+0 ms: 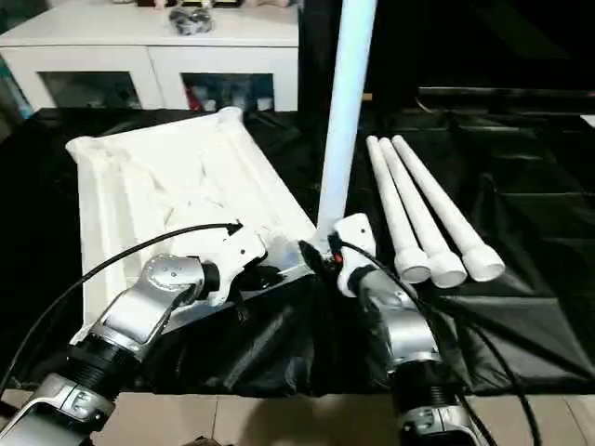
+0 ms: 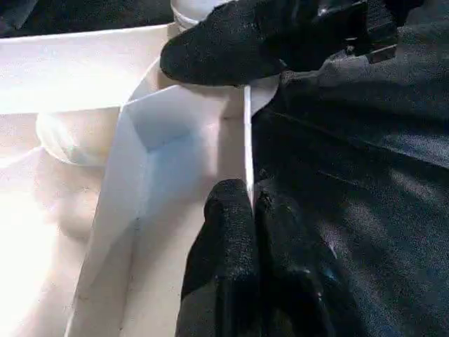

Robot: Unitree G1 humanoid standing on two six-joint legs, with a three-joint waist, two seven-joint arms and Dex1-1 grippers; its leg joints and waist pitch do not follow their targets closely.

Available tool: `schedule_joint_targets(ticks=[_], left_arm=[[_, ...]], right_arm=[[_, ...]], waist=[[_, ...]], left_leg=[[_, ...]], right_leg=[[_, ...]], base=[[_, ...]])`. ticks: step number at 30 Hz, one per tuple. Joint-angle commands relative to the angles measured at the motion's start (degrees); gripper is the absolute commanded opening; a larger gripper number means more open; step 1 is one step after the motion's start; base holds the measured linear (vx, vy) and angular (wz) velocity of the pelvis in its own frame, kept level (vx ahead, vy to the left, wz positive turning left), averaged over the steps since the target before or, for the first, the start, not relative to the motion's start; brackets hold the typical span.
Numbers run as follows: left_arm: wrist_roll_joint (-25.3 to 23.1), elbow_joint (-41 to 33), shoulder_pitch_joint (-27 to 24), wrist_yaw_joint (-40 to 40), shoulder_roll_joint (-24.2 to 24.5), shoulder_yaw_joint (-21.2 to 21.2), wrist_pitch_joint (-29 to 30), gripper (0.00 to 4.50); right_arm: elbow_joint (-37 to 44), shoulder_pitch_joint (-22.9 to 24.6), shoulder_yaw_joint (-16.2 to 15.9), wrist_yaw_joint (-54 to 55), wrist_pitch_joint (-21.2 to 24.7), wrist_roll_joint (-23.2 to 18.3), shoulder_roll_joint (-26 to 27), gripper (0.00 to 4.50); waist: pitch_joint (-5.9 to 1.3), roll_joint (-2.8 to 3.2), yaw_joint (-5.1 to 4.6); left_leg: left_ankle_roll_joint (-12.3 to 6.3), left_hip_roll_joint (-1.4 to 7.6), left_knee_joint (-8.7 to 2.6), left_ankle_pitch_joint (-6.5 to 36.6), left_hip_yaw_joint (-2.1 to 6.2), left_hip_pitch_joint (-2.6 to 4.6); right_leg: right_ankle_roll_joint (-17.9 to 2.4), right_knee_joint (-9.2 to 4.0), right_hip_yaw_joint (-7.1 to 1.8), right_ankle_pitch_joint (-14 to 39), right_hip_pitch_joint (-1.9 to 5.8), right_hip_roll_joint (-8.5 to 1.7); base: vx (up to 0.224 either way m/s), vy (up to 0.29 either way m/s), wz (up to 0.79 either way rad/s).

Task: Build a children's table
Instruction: Rotate leg to tighten

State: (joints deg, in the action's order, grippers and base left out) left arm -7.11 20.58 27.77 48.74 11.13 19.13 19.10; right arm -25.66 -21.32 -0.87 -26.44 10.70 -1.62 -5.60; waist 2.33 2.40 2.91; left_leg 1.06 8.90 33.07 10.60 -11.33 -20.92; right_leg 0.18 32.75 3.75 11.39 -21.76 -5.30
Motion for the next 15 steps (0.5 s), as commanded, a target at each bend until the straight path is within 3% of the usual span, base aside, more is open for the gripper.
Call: schedule_joint_targets(ticks=[1, 4, 5, 7, 8, 9, 11, 15], left_arm=[[-0.23, -0.32, -0.35, 3.08, -0.41, 5.78, -3.33, 0.0], [-0.93, -0.9, -0.84, 3.02, 1.46, 4.97, -4.17, 0.0], [-0.69, -0.97, -0.84, 2.92, 1.69, 4.18, -3.61, 0.0], [0.4, -1.18, -0.8, 3.79, 1.9, 3.18, -2.74, 0.0], [1.21, -1.47, -0.81, 4.61, 2.1, 2.6, -2.08, 0.44], [1.47, -1.67, -0.74, 5.14, 2.36, 2.35, -1.28, 0.55], [1.5, -1.28, -0.4, 5.31, 2.9, 1.91, -0.82, 0.61], [-0.05, 2.65, 0.88, 3.21, 3.8, 1.81, -0.25, 1.0]], right_arm=[[1.17, 0.67, -5.89, -4.82, 0.57, -0.19, 1.53, 3.9], [3.22, 1.28, -5.01, -6.55, 0.9, -0.89, -0.81, 3.9], [3.97, 1.55, -4.76, -7.35, 0.87, -1.2, -1.73, 3.9], [4.73, 1.89, -4.44, -8.38, 0.84, -1.51, -2.69, 3.9], [5.24, 2.12, -4.15, -9.23, 1.24, -2.0, -3.25, 3.91], [5.49, 2.23, -4.07, -9.77, 1.28, -2.17, -3.67, 3.91], [5.4, 2.36, -3.94, -10.53, 0.89, -2.09, -4.47, 3.91], [4.63, 2.34, -3.85, -11.48, 0.39, -1.97, -5.48, 3.91]], waist=[[-2.23, 0.03, -0.28], [-2.69, -0.02, -0.05], [-2.78, -0.13, 0.17], [-2.65, -0.33, 0.48], [-2.67, -0.34, 0.63], [-2.76, -0.26, 0.92], [-3.09, -0.38, 0.87], [-3.2, -0.37, 0.68]], left_leg=[[3.28, 4.43, -5.72, 30.22, 3.47, 1.32], [2.19, 4.58, -5.61, 23.65, 2.85, 0.63], [1.42, 4.59, -5.27, 21.8, 2.46, 0.84], [0.28, 4.43, -4.95, 20.29, 2.11, 0.78], [0.05, 4.39, -4.82, 19.91, 2.02, 0.89], [-0.39, 4.44, -4.69, 18.74, 1.96, 0.91], [-1.41, 4.46, -4.61, 14.09, 2.12, 0.14], [-2.97, 4.38, -4.23, 10.3, 1.96, 0.1]], right_leg=[[-6.1, -5.31, -2.66, 27.45, 0.12, -4.15], [-8.95, -4.15, -2.89, 16.04, 0.88, -3.94], [-10.27, -3.95, -2.99, 13.51, 0.8, -4.02], [-11.19, -4.08, -3.09, 14.67, 0.81, -4.23], [-11.33, -4.09, -3.12, 15.34, 0.8, -4.28], [-11.44, -4.08, -3.16, 15.5, 0.82, -4.3], [-11.99, -3.3, -2.93, 11.08, 1.6, -4.19], [-14.05, -2.63, -2.67, 4.94, 1.83, -3.89]], base=[[0.0, 0.0, 0.0], [0.0, 0.0, 0.0], [0.0, 0.0, 0.0], [0.0, 0.0, 0.0], [0.0, 0.0, 0.0], [0.0, 0.0, 0.0], [0.028, -0.025, 0.03], [0.0, 0.0, 0.0]])
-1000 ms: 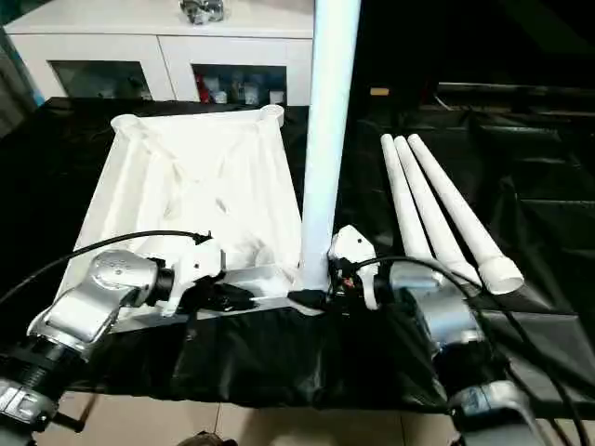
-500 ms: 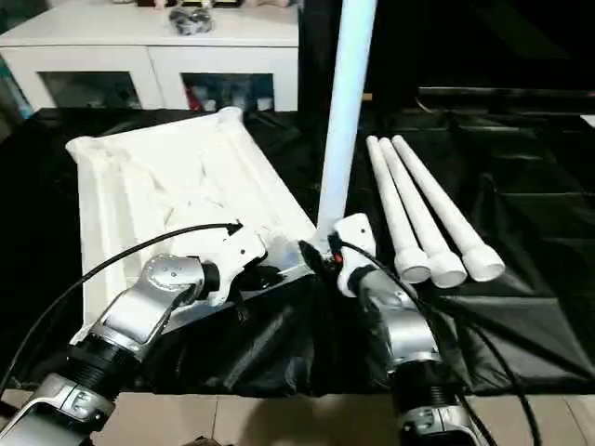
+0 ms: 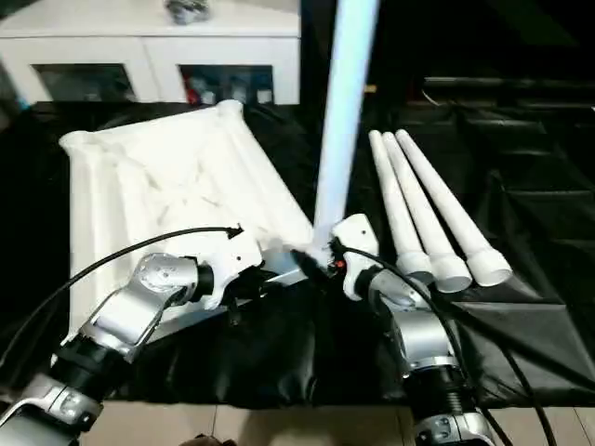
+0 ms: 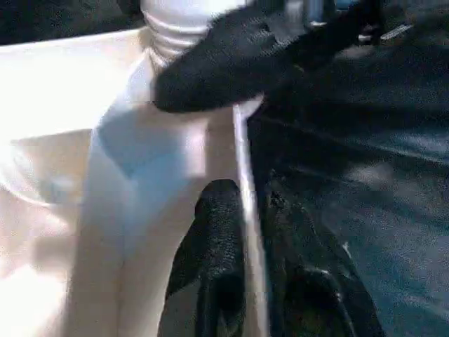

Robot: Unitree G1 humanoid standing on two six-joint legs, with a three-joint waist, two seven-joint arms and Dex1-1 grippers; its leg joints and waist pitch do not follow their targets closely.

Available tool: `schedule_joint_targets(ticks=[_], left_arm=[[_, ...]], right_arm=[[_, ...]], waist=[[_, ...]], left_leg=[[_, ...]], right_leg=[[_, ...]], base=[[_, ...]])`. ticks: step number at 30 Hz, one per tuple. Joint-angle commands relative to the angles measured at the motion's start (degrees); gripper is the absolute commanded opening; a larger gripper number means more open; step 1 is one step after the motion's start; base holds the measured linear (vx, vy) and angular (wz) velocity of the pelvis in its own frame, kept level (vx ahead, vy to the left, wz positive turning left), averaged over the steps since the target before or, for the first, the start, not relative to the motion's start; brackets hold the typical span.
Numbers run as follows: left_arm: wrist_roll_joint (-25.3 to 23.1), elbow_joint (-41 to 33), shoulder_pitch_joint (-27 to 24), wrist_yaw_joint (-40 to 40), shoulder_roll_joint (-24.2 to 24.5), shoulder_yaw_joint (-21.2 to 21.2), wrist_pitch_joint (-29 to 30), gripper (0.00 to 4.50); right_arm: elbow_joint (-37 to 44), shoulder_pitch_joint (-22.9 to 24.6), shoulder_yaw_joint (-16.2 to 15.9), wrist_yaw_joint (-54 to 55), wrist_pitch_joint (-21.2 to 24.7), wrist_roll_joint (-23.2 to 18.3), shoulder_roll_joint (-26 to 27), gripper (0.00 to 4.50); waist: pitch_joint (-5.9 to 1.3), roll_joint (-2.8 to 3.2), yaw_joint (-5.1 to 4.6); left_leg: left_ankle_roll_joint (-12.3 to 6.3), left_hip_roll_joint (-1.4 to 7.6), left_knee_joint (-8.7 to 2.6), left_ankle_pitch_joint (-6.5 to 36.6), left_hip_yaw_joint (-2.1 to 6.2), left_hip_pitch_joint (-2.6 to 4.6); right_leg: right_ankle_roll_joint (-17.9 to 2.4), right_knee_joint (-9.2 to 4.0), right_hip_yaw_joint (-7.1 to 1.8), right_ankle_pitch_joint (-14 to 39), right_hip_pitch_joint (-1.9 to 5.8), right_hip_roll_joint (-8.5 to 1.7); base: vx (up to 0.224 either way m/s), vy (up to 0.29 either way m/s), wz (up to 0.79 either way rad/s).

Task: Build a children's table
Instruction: Rotate leg to tighten

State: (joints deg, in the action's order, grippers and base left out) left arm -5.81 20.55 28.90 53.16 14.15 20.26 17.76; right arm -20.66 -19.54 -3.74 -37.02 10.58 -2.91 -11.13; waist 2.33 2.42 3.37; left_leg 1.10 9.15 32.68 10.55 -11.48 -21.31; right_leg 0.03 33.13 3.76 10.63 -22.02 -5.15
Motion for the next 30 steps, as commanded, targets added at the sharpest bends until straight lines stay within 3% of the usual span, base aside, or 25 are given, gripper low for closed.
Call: schedule_joint_targets(ticks=[1, 5, 7, 15, 22, 24, 26, 30], left_arm=[[-1.18, 3.28, -0.19, -1.36, 0.78, 0.32, 1.75, 1.0], [-0.22, 3.15, -0.14, -0.79, 0.71, -0.09, 1.99, 1.0], [1.21, 1.88, -0.53, 0.38, 0.71, -0.69, 1.82, 0.64], [2.7, 0.42, -1.63, 1.61, 2.08, -1.23, 2.99, 0.2], [4.34, -1.69, -3.45, 2.14, 2.74, -1.84, 4.61, 0.08], [4.78, -2.12, -3.81, 2.32, 2.81, -1.96, 4.48, 0.08], [6.4, -4.49, -6.02, 4.78, 3.48, -1.76, 0.12, 0.08], [7.74, -7.14, -7.89, 8.74, 5.26, -0.62, -0.76, 0.08]], right_arm=[[-0.47, 0.42, -0.95, -0.96, 0.53, -0.75, -0.03, 3.91], [-0.26, 0.22, -0.95, -1.37, 0.78, -1.21, 0.03, 3.91], [-0.11, 0.41, -1.61, -2.21, 0.46, -1.05, 0.0, 3.91], [-0.37, 0.5, -1.97, -2.34, -0.02, -1.2, -0.4, 3.91], [-0.66, 0.86, -2.18, -2.58, -0.35, -1.21, -0.86, 3.91], [-0.77, 0.82, -2.27, -2.63, -0.4, -1.17, -0.9, 3.91], [-1.04, 0.59, -2.61, -3.44, -0.87, -1.2, -1.17, 3.91], [-0.57, -0.01, -3.3, -7.36, -0.8, -2.05, -2.79, 3.91]], waist=[[-3.16, -0.37, 0.18], [-2.98, -0.44, 0.14], [-2.95, -0.4, 0.15], [-3.11, -0.15, -0.07], [-2.95, -0.4, 0.06], [-3.03, -0.4, 0.07], [-3.15, -0.7, 0.0], [-3.24, -0.54, 0.11]], left_leg=[[-3.19, 4.18, -3.79, 10.49, 2.07, 0.59], [-2.69, 4.29, -3.97, 12.74, 2.09, 0.76], [-2.13, 4.28, -4.01, 13.57, 2.1, 0.83], [-2.24, 4.26, -3.89, 12.4, 2.05, 0.82], [-1.7, 4.29, -4.04, 13.62, 2.1, 0.87], [-1.84, 4.29, -3.97, 12.91, 2.1, 0.85], [-2.81, 4.25, -3.79, 11.03, 2.14, 0.48], [-4.11, 4.19, -3.54, 9.78, 1.95, 0.72]], right_leg=[[-14.36, -3.03, -2.69, 5.72, 2.11, -4.11], [-14.3, -3.38, -2.74, 9.55, 2.08, -4.2], [-13.97, -3.51, -2.77, 10.98, 2.0, -4.17], [-14.58, -3.12, -2.72, 7.83, 2.12, -4.03], [-13.95, -3.36, -2.77, 11.1, 2.05, -4.08], [-13.98, -3.25, -2.78, 10.15, 2.11, -4.1], [-14.27, -2.95, -2.74, 7.99, 2.4, -4.22], [-14.94, -2.66, -2.67, 5.81, 2.24, -3.96]], base=[[0.0, 0.0, 0.0], [0.0, 0.0, 0.0], [0.0, 0.0, 0.0], [0.0, 0.0, 0.0], [0.0, 0.0, 0.0], [0.0, 0.0, 0.0], [0.0, 0.0, 0.0], [0.0, 0.0, 0.0]])
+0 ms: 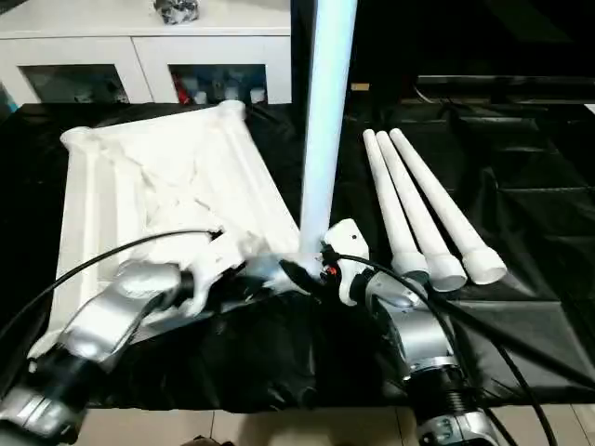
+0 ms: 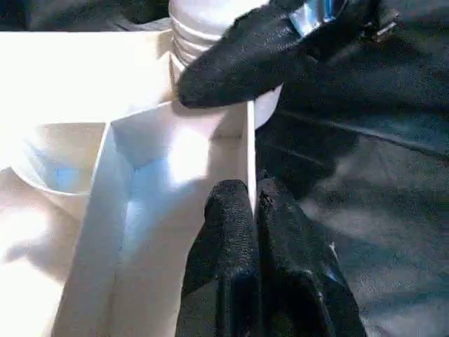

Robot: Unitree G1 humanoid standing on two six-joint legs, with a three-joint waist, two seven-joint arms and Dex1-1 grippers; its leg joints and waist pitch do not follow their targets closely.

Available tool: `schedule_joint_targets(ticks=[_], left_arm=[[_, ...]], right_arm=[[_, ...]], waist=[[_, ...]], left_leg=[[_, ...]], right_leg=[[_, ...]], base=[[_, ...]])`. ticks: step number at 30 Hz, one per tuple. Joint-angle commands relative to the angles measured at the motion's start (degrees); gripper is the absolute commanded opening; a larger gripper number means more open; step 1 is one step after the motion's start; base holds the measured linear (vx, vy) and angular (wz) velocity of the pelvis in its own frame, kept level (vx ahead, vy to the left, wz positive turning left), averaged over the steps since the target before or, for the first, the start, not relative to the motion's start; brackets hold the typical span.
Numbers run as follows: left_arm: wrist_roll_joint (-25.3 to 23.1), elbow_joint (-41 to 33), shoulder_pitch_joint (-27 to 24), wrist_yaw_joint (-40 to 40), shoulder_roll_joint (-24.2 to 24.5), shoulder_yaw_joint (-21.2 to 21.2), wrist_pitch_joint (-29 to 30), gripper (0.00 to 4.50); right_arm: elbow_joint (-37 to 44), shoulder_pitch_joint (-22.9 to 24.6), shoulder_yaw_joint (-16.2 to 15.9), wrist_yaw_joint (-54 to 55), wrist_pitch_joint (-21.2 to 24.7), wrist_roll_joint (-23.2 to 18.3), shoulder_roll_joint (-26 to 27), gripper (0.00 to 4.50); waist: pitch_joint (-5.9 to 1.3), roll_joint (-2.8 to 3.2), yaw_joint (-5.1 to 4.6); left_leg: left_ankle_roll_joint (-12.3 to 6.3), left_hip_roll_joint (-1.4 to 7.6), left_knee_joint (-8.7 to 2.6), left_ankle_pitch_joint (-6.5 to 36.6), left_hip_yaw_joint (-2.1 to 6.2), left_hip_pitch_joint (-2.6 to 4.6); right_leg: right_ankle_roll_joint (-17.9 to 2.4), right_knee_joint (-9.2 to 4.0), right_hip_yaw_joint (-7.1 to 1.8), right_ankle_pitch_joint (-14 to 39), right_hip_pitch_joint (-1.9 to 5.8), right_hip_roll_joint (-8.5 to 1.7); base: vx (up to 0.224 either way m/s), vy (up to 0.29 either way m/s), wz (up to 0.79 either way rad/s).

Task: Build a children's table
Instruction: Rotate leg to tighten

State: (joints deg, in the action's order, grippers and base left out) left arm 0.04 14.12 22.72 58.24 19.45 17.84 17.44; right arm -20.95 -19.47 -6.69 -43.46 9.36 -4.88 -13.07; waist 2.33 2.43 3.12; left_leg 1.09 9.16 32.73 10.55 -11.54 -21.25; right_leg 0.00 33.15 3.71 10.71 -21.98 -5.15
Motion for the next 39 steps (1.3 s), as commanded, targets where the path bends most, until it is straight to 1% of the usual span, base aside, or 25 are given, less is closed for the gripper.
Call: schedule_joint_targets(ticks=[1, 2, 3, 4, 5, 6, 8, 10, 11, 16, 19, 20, 21, 22, 23, 24, 26, 27, 28, 30, 33, 35, 37, 38, 39], left_arm=[[2.36, -1.48, -2.27, 5.41, 0.74, 2.37, -0.78, 0.03], [2.36, -1.48, -2.27, 5.41, 0.74, 2.37, -0.78, 0.0], [2.86, -2.04, -2.57, 6.85, 1.41, 2.76, -1.35, 0.0], [3.02, -2.34, -2.67, 7.45, 1.76, 2.95, -1.5, 0.0], [2.95, -2.36, -2.69, 7.91, 2.1, 3.11, -1.84, 0.0], [2.74, -2.24, -2.68, 8.28, 2.48, 3.3, -2.25, 0.0], [1.96, -1.72, -2.55, 8.83, 3.39, 3.75, -2.97, 0.0], [1.41, -1.13, -2.37, 9.15, 4.05, 4.11, -3.44, 0.0], [0.89, -0.67, -2.27, 9.72, 4.68, 4.46, -4.13, 0.0], [0.74, -0.68, -2.39, 10.93, 5.39, 4.88, -4.83, 0.0], [1.02, -0.85, -2.37, 11.7, 5.91, 5.34, -4.91, 0.0], [1.12, -0.75, -2.28, 11.9, 6.04, 5.5, -4.99, 0.0], [1.15, -0.61, -2.18, 12.0, 6.11, 5.59, -5.12, 0.0], [1.16, -0.53, -2.17, 12.1, 6.19, 5.62, -5.27, 0.0], [1.15, -0.4, -2.14, 12.14, 6.22, 5.62, -5.4, 0.0], [1.15, -0.4, -2.14, 12.14, 6.22, 5.62, -5.4, 0.0], [1.29, -0.21, -2.13, 12.41, 6.28, 5.64, -5.42, 0.0], [1.33, -0.2, -2.14, 12.46, 6.28, 5.64, -5.39, 0.0], [1.46, -0.12, -2.09, 12.74, 6.27, 5.64, -5.22, 0.0], [1.54, 0.03, -2.02, 13.04, 6.34, 5.57, -5.21, 0.0], [1.57, 0.75, -1.52, 13.29, 6.24, 5.55, -5.24, 0.0], [1.63, 1.42, -0.9, 13.04, 5.97, 5.4, -5.06, 0.0], [1.71, 1.5, -0.59, 12.11, 5.51, 5.03, -4.13, 0.0], [1.71, 1.51, -0.56, 12.0, 5.46, 5.0, -4.03, 0.0], [1.34, 1.88, -0.14, 10.39, 4.72, 4.7, -3.25, 0.0]], right_arm=[[-0.08, -0.36, -0.74, -3.69, 0.48, -0.73, -2.0, 4.09], [-0.08, -0.36, -0.74, -3.69, 0.48, -0.73, -2.0, 4.19], [0.19, -0.82, -1.32, -7.25, 0.68, -1.45, -3.71, 4.26], [0.57, -1.06, -1.68, -9.73, 1.16, -2.09, -4.86, 4.32], [1.01, -1.2, -2.15, -12.06, 1.33, -2.56, -5.87, 4.41], [1.43, -1.26, -2.76, -13.9, 1.42, -2.61, -6.82, 4.41], [1.72, -1.51, -4.14, -16.78, 0.24, -1.9, -8.6, 4.41], [1.18, -1.98, -5.07, -18.07, -1.14, -0.87, -9.59, 4.41], [0.53, -2.52, -5.82, -19.68, -2.16, -0.47, -10.4, 4.41], [-0.04, -3.42, -6.4, -22.63, -2.36, -1.66, -10.95, 4.41], [-0.12, -4.19, -6.91, -24.5, -2.02, -2.34, -10.89, 4.41], [-0.39, -4.44, -7.11, -24.77, -2.11, -2.38, -10.81, 4.14], [-0.69, -4.65, -7.35, -24.94, -2.39, -2.31, -10.68, 4.14], [-0.88, -4.76, -7.48, -25.12, -2.59, -2.23, -10.57, 4.05], [-1.08, -4.83, -7.69, -25.48, -2.61, -2.18, -10.46, 4.01], [-1.08, -4.83, -7.69, -25.48, -2.61, -2.18, -10.46, 4.01], [-1.21, -4.69, -8.02, -25.95, -2.56, -2.11, -10.17, 3.65], [-1.18, -4.66, -8.04, -25.96, -2.5, -2.13, -10.14, 3.62], [-1.06, -4.51, -8.11, -26.1, -2.32, -2.12, -10.03, 3.62], [-0.92, -4.43, -8.29, -26.44, -2.03, -2.16, -9.96, 3.29], [-0.98, -4.18, -8.73, -26.95, -2.27, -2.19, -9.99, 3.1], [-1.51, -4.05, -8.79, -26.72, -2.45, -2.23, -9.65, 2.88], [-1.53, -3.69, -8.32, -25.62, -2.02, -2.43, -9.1, 2.82], [-1.53, -3.65, -8.27, -25.47, -1.98, -2.43, -9.03, 2.79], [-1.7, -3.2, -7.75, -23.17, -1.95, -2.07, -8.27, 2.78]], waist=[[-3.22, -0.49, 0.39], [-3.14, -0.49, 0.39], [-3.1, -0.45, 0.48], [-3.11, -0.63, 0.71], [-3.04, -0.54, 0.84], [-3.06, -0.49, 0.91], [-3.08, -0.63, 1.13], [-3.02, -0.63, 1.2], [-3.06, -0.69, 1.33], [-2.99, -0.8, 1.72], [-3.03, -0.9, 1.87], [-3.04, -0.87, 1.86], [-3.06, -0.89, 1.88], [-3.04, -0.88, 1.93], [-3.04, -0.7, 1.98], [-3.04, -0.7, 1.98], [-2.91, -0.49, 1.95], [-2.88, -0.57, 1.9], [-2.86, -0.44, 1.89], [-2.87, -0.43, 1.84], [-2.84, -0.3, 1.88], [-2.92, -0.35, 1.91], [-2.87, -0.35, 1.89], [-2.81, -0.26, 1.92], [-2.76, -0.29, 1.89]], left_leg=[[-4.25, 4.24, -3.59, 9.81, 1.99, 0.67], [-4.35, 4.31, -3.62, 10.33, 1.94, 0.74], [-4.28, 4.32, -3.63, 10.73, 1.93, 0.77], [-4.07, 4.4, -3.62, 11.16, 1.92, 0.89], [-3.99, 4.46, -3.67, 11.45, 1.88, 0.84], [-3.92, 4.48, -3.63, 11.59, 1.89, 0.86], [-3.8, 4.45, -3.55, 11.4, 1.86, 0.85], [-3.61, 4.46, -3.57, 11.66, 1.83, 0.87], [-3.2, 4.39, -3.51, 12.28, 1.87, 0.91], [-2.63, 4.52, -3.56, 13.2, 1.85, 1.04], [-2.56, 4.53, -3.57, 12.95, 1.89, 0.97], [-2.54, 4.53, -3.57, 12.89, 1.91, 0.97], [-2.56, 4.5, -3.51, 12.88, 1.86, 0.98], [-2.52, 4.52, -3.51, 12.9, 1.89, 0.98], [-2.41, 4.51, -3.48, 13.15, 1.88, 1.0], [-2.41, 4.51, -3.48, 13.15, 1.88, 1.0], [-1.63, 4.53, -3.63, 14.83, 1.98, 0.99], [-1.41, 4.5, -3.66, 15.37, 1.97, 0.99], [-1.0, 4.5, -3.7, 16.32, 2.02, 1.07], [-0.53, 4.49, -3.76, 17.04, 2.09, 1.11], [-0.24, 4.46, -3.79, 17.58, 2.11, 1.14], [-0.29, 4.44, -3.77, 17.1, 2.08, 1.11], [-0.35, 4.45, -3.78, 17.14, 2.09, 1.07], [-0.21, 4.44, -3.8, 17.61, 2.08, 1.14], [-0.12, 4.46, -3.84, 18.03, 2.12, 1.14]], right_leg=[[-15.01, -2.65, -2.6, 5.79, 2.22, -3.94], [-14.99, -2.76, -2.62, 6.43, 2.15, -3.89], [-14.96, -2.82, -2.62, 7.03, 2.12, -3.92], [-14.88, -2.82, -2.59, 8.07, 2.19, -3.92], [-14.86, -2.83, -2.6, 8.42, 2.15, -3.84], [-14.77, -2.81, -2.58, 8.47, 2.13, -3.79], [-14.77, -2.74, -2.62, 8.55, 2.07, -3.9], [-14.77, -2.79, -2.66, 8.98, 1.98, -3.94], [-14.66, -2.86, -2.65, 9.99, 1.97, -3.98], [-14.48, -2.84, -2.75, 11.27, 1.84, -3.99], [-14.5, -2.68, -2.71, 10.93, 1.86, -3.92], [-14.58, -2.64, -2.69, 10.77, 1.83, -3.92], [-14.62, -2.66, -2.71, 10.66, 1.8, -3.91], [-14.73, -2.63, -2.72, 10.67, 1.8, -3.96], [-14.73, -2.64, -2.76, 10.7, 1.77, -3.98], [-14.73, -2.64, -2.76, 10.7, 1.77, -3.98], [-14.47, -2.76, -2.78, 12.33, 1.71, -3.96], [-14.34, -2.86, -2.78, 12.88, 1.71, -3.94], [-14.13, -2.92, -2.8, 13.82, 1.67, -3.95], [-13.83, -2.98, -2.83, 14.53, 1.67, -3.96], [-13.81, -2.99, -2.84, 14.47, 1.61, -3.92], [-14.06, -2.91, -2.84, 13.46, 1.66, -3.9], [-14.27, -2.88, -2.84, 13.32, 1.68, -3.92], [-14.23, -3.0, -2.84, 13.87, 1.61, -3.95], [-14.15, -3.03, -2.84, 14.45, 1.62, -3.96]], base=[[0.0, 0.0, 0.0], [0.0, 0.0, 0.0], [0.0, 0.0, 0.0], [0.0, 0.0, 0.0], [0.0, 0.0, 0.0], [0.0, 0.0, 0.0], [0.0, 0.0, 0.0], [0.0, 0.0, 0.0], [0.0, 0.0, 0.0], [0.0, 0.0, 0.0], [0.0, 0.0, 0.0], [0.0, 0.0, 0.0], [0.0, 0.0, 0.0], [0.0, 0.0, 0.0], [0.0, 0.0, 0.0], [0.0, 0.0, 0.0], [0.0, 0.0, 0.0], [0.0, 0.0, 0.0], [0.0, 0.0, 0.0], [0.0, 0.0, 0.0], [0.0, 0.0, 0.0], [0.0, 0.0, 0.0], [0.0, 0.0, 0.0], [0.0, 0.0, 0.0], [0.0, 0.0, 0.0]])
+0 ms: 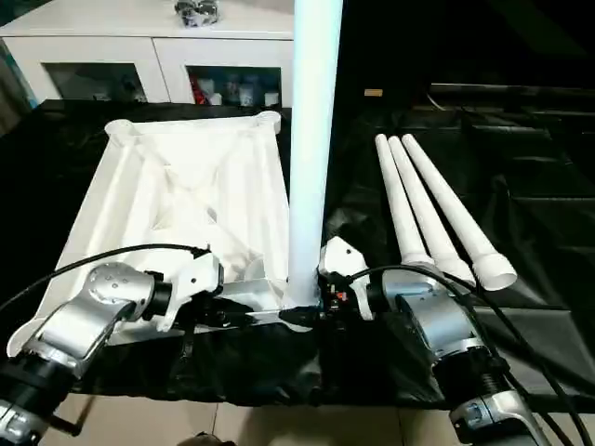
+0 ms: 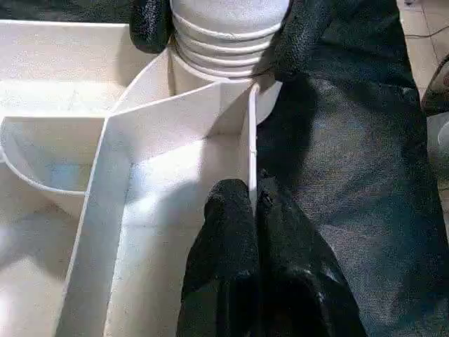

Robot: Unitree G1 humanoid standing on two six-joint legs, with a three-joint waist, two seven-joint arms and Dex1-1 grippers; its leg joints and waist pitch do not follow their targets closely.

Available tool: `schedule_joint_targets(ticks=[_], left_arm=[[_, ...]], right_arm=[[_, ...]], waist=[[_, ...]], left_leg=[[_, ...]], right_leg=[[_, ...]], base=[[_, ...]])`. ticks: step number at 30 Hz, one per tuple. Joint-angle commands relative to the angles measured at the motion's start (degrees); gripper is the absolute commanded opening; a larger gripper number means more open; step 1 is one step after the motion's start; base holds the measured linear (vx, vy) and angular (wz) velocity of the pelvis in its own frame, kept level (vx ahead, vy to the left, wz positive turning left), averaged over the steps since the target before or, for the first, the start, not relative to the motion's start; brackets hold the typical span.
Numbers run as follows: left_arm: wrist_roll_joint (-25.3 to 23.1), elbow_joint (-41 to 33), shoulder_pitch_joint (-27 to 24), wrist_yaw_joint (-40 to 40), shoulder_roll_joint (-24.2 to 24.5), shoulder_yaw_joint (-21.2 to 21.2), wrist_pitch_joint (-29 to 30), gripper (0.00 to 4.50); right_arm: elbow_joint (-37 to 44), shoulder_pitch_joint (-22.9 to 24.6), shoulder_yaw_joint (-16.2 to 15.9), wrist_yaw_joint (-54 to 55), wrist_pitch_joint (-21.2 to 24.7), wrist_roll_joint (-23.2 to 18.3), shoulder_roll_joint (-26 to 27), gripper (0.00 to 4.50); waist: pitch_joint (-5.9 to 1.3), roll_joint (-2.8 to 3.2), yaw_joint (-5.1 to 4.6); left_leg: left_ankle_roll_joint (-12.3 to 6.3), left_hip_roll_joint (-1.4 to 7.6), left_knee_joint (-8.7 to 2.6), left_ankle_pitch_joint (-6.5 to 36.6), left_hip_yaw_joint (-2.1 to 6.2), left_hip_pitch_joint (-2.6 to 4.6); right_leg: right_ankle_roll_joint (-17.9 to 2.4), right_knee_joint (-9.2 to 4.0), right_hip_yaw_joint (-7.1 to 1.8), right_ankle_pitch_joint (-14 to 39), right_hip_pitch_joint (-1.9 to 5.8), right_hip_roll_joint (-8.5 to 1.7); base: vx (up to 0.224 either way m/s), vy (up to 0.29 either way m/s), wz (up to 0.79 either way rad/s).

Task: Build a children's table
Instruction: Rotate leg to tighten

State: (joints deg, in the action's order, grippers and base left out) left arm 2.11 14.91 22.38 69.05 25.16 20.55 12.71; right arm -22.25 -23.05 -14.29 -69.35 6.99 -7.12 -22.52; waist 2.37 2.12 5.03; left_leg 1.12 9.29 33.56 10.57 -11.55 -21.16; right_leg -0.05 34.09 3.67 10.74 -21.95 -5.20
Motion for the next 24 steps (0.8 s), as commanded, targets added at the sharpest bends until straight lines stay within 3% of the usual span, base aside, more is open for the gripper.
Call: schedule_joint_targets(ticks=[1, 4, 5, 9, 10, 11, 12, 13, 16, 21, 23, 24], left_arm=[[-1.24, 1.6, 0.69, -2.43, -1.93, 1.67, 2.29, 0.0], [-3.08, 3.9, 2.88, -9.37, -5.91, 1.07, 4.08, 0.0], [-3.08, 3.9, 2.88, -9.37, -5.91, 1.07, 4.08, 0.0], [-4.98, 6.66, 5.68, -17.39, -11.79, 0.89, 6.57, 0.0], [-5.35, 7.49, 6.8, -21.65, -15.61, 0.61, 7.92, 0.0], [-5.36, 7.51, 6.84, -21.78, -15.74, 0.61, 7.96, 0.0], [-5.59, 7.55, 7.03, -23.05, -17.13, 0.73, 8.34, 0.0], [-5.88, 7.22, 6.86, -23.54, -18.07, 1.26, 8.19, 0.0], [-6.56, 6.21, 6.02, -21.64, -17.69, 3.19, 7.2, 0.0], [-6.76, 5.08, 4.9, -17.7, -14.69, 4.05, 6.18, 0.0], [-6.62, 4.85, 4.76, -16.77, -13.85, 3.88, 5.97, 0.0], [-5.95, 4.13, 4.25, -14.22, -11.96, 3.55, 4.58, 0.0]], right_arm=[[-0.78, 0.84, 0.38, 5.71, 0.35, 0.88, 2.07, 2.76], [-3.45, 1.88, 2.6, 19.17, 0.67, 4.2, 6.11, 2.75], [-3.45, 1.88, 2.6, 19.17, 0.67, 4.2, 6.11, 2.75], [-6.5, 1.78, 6.48, 35.94, 3.92, 5.3, 13.41, 2.74], [-7.73, 1.07, 7.71, 43.11, 5.21, 5.68, 17.51, 2.74], [-7.78, 1.04, 7.74, 43.34, 5.25, 5.69, 17.65, 2.74], [-8.07, 0.84, 7.92, 45.53, 5.48, 6.06, 19.08, 2.74], [-7.93, 0.81, 7.81, 46.19, 4.86, 6.24, 19.94, 3.3], [-7.56, 0.49, 8.03, 44.87, 3.82, 5.51, 19.73, 3.5], [-6.69, -0.12, 6.91, 37.64, 1.74, 5.48, 15.58, 3.88], [-6.26, -0.21, 6.58, 35.1, 1.35, 5.16, 14.3, 3.88], [-5.24, -0.2, 5.55, 29.26, 0.59, 4.34, 11.44, 3.88]], waist=[[-2.69, -0.07, -0.1], [-2.39, -0.34, -0.47], [-2.29, -0.49, -0.67], [-1.96, -0.36, -1.52], [-1.99, -0.13, -1.83], [-1.99, -0.13, -1.83], [-2.08, -0.13, -2.08], [-2.11, -0.02, -2.14], [-2.37, 0.24, -2.18], [-2.76, 0.16, -1.6], [-2.98, 0.09, -1.51], [-2.99, -0.28, -1.53]], left_leg=[[0.23, 4.36, -4.74, 18.7, 2.08, 1.21], [2.04, 4.06, -4.88, 21.92, 2.47, 1.62], [2.41, 4.09, -5.06, 22.59, 2.75, 1.42], [3.16, 3.87, -5.1, 25.6, 2.89, 1.84], [3.72, 3.79, -5.09, 26.67, 3.04, 1.94], [3.72, 3.79, -5.09, 26.67, 3.04, 1.94], [3.99, 3.68, -5.21, 27.95, 3.5, 1.74], [3.89, 3.75, -5.27, 28.68, 3.54, 1.81], [3.16, 3.81, -5.53, 28.57, 3.54, 1.57], [2.15, 4.05, -5.53, 23.76, 2.89, 1.18], [0.71, 4.06, -5.26, 20.12, 2.55, 0.85], [0.13, 3.96, -5.17, 19.46, 2.4, 0.81]], right_leg=[[-13.84, -4.15, -2.92, 15.65, 1.35, -3.98], [-11.35, -5.07, -2.83, 23.88, 1.07, -4.23], [-10.21, -5.2, -2.76, 26.14, 1.12, -4.36], [-7.74, -6.11, -2.76, 31.6, 0.25, -4.2], [-7.16, -6.37, -2.61, 33.12, 0.13, -4.32], [-7.16, -6.37, -2.61, 33.12, 0.13, -4.32], [-5.77, -6.45, -2.21, 34.72, 0.35, -4.33], [-5.39, -6.67, -2.28, 34.47, 0.16, -4.36], [-5.62, -6.6, -2.31, 31.08, 0.35, -4.27], [-9.18, -5.56, -2.69, 19.08, 0.85, -4.05], [-11.07, -4.86, -2.76, 13.23, 1.36, -4.01], [-11.35, -4.91, -2.7, 12.88, 1.45, -4.03]], base=[[0.0, 0.0, 0.0], [0.0, 0.0, 0.0], [0.0, 0.0, 0.0], [0.0, 0.0, 0.0], [0.0, 0.0, 0.0], [0.0, 0.0, 0.0], [0.0, 0.0, 0.0], [0.0, 0.0, 0.0], [0.0, 0.0, 0.0], [0.0, 0.0, 0.0], [0.0, 0.0, 0.0], [0.0, 0.0, 0.0]])
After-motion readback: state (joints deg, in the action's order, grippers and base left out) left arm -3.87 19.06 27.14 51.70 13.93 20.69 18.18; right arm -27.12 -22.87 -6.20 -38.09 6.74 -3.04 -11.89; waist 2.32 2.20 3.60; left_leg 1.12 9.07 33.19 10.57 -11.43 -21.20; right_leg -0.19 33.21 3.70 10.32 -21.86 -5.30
